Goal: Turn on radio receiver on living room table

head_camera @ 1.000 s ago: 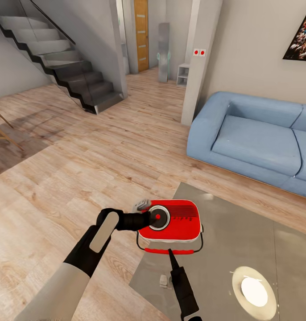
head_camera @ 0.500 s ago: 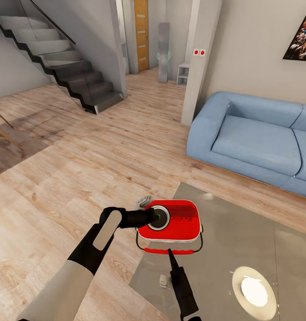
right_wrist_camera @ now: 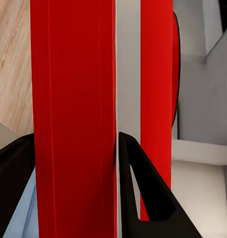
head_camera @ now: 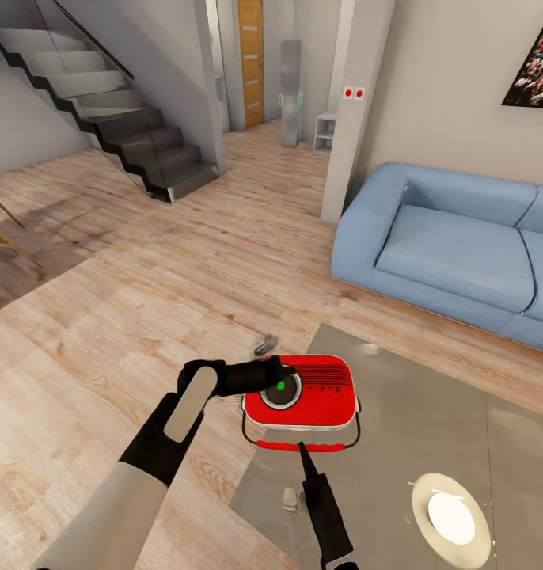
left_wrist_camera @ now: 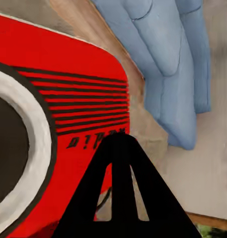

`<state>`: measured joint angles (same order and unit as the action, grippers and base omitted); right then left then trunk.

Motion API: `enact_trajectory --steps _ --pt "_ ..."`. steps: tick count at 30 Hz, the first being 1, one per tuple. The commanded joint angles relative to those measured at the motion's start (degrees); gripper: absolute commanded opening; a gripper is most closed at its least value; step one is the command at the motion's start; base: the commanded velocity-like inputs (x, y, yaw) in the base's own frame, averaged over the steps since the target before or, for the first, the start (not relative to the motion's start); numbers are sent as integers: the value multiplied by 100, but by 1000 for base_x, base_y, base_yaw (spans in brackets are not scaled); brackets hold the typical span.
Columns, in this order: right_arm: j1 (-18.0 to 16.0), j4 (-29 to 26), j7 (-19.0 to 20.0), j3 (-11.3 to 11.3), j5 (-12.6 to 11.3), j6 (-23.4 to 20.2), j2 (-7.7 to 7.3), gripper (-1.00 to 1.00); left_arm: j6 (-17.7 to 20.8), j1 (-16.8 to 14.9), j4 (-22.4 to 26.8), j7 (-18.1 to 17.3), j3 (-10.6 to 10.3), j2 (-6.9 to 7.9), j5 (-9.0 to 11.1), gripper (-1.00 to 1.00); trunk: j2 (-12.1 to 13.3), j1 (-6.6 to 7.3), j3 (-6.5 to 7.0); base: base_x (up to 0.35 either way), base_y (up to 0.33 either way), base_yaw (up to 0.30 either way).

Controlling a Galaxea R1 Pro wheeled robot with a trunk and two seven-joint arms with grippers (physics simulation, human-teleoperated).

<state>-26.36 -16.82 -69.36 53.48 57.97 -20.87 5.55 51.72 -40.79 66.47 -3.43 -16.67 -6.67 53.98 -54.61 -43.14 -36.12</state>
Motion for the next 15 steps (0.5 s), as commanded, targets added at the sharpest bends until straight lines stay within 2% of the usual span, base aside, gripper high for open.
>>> enact_trajectory --steps 1,3,6,10,15 --pt "-1 -5 -7 13 13 -9 0 -100 18 1 145 -171 -4 0 -17 -100 0 0 0 0 0 0" --pt "-1 -5 -7 13 13 -6 -1 -100 166 1 490 -445 -5 -6 -1 -100 0 0 0 0 0 0" --pt "-1 -5 29 13 10 2 -1 -100 393 1 843 -577 -12 -76 137 -100 0 0 0 0 0 0" --pt "-1 -5 90 5 5 4 -8 -100 466 1 1170 -619 -40 -217 440 -100 0 0 0 0 0 0" --pt "-1 -5 105 0 -16 9 -12 -100 479 1 1297 -633 -46 -235 508 -100 0 0 0 0 0 0"
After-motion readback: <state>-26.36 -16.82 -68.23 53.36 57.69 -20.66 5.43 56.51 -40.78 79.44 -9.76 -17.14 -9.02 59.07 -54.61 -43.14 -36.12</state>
